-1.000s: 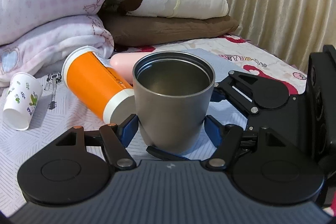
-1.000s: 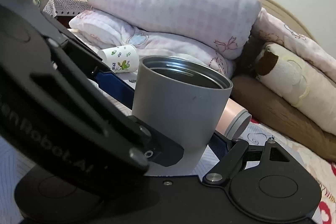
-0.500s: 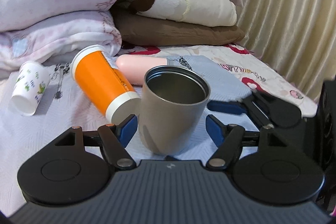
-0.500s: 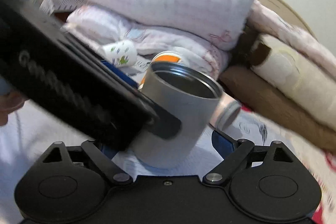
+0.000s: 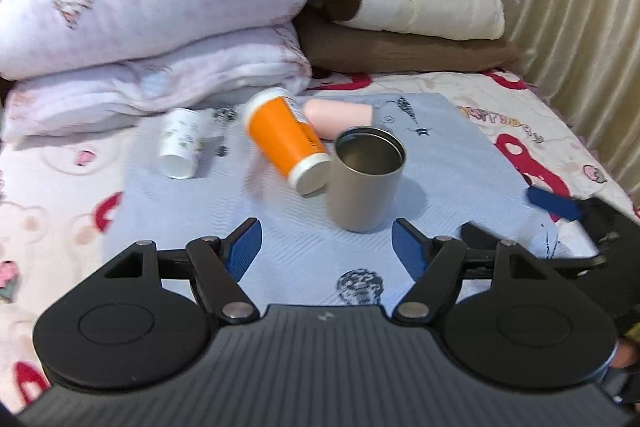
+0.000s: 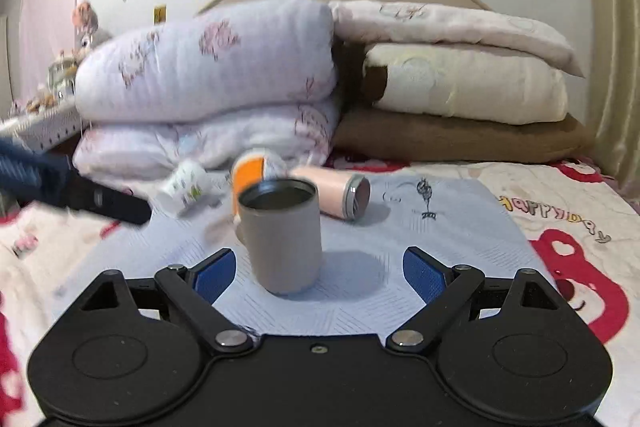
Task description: Flip cup upright
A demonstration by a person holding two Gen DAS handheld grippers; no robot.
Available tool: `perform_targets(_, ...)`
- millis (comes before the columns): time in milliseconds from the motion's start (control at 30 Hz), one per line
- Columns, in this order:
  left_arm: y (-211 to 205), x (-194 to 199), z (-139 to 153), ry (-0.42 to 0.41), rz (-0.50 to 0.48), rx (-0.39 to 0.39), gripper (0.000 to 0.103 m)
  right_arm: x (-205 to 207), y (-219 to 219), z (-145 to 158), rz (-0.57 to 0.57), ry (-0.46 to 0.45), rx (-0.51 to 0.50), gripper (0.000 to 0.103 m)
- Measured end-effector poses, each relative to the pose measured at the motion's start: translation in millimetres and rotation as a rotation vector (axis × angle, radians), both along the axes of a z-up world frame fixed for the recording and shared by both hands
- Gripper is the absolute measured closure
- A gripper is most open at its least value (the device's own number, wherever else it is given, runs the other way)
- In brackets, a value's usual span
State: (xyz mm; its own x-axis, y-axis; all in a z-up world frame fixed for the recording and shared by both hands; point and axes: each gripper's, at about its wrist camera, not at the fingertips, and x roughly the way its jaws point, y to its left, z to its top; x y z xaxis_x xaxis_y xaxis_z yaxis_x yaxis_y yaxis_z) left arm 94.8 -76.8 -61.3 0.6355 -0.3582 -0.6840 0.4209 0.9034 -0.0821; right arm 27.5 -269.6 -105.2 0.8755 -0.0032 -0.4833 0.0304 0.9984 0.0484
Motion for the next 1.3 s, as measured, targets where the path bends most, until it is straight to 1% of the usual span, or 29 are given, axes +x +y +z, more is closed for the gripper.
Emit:
perform_targets(67,3.9,-10.3,14.4,-0.015,0.006,0.003,0.028,-7.2,0.0,20.5,-0.007,-0.003,-0.007,0.010)
perform_targets(167,10.6,-26.4,32.3,-0.021,0.019,0.009,0.026,-23.8,7.3,50.2,-0.032,-0.006,-0.071,0.010)
perform_targets(200,12.8,-30.8,36.7,-0.019,0.027,0.015,0.025,-26.9,8.5,58.6,-0.039,-0.005,-0.077,0.010)
perform_targets(333,25.9,-44.7,52.1,-0.001,0.082,0.026,0.022,-38.1,12.7,87.6,-0.033,-0.002,-0.049,0.010)
perform_targets(400,36.7,-52.3,58.6,-0.001,0.106,0.008,0.017,-49.7,18.1,99.9,-0.032,-0.010,-0.058,0.009)
perform_targets(467,46.9,-58.2,62.7,-0.002,0.130,-0.007,0.013,-55.3,22.6,107.6,-0.035,-0.006,-0.069,0.008)
perform_targets(500,52.6,-61.6,64.2,-0.003,0.150,-0.009,0.009,-57.7,24.5,111.0,-0.044,0.000,-0.068,0.006)
perform_targets(533,58.1,-64.7,65.2,-0.006,0.175,-0.002,0.007,-59.9,25.9,114.1,-0.049,0.004,-0.058,0.001)
perform_targets(567,62.1,-65.8,65.1,-0.009,0.196,0.010,0.004,-61.0,27.0,116.4,-0.057,0.008,-0.048,0.000)
perform_targets(633,70.9,-66.6,65.4,-0.012,0.228,0.036,0.004,-62.9,30.1,121.6,-0.081,0.018,-0.039,0.000)
perform_targets(700,78.6,-65.9,64.7,-0.002,0.245,0.043,0.003,-63.8,32.9,126.5,-0.099,0.036,-0.031,0.000)
perform_targets(800,86.2,-65.1,64.4,0.009,0.249,0.039,0.001,-63.4,36.3,127.9,-0.113,0.051,-0.031,0.000)
perform_targets(933,88.1,-68.5,64.9,-0.007,0.243,0.051,0.001,-63.2,40.2,126.7,-0.122,0.074,-0.039,0.000)
perform_targets(1067,84.2,-74.7,68.6,-0.027,0.231,0.083,0.001,-62.3,42.7,127.1,-0.127,0.097,-0.041,0.000)
perform_targets(1300,81.0,-83.9,75.8,-0.042,0.211,0.083,0.000,-61.9,44.6,128.7,-0.143,0.124,-0.052,0.000)
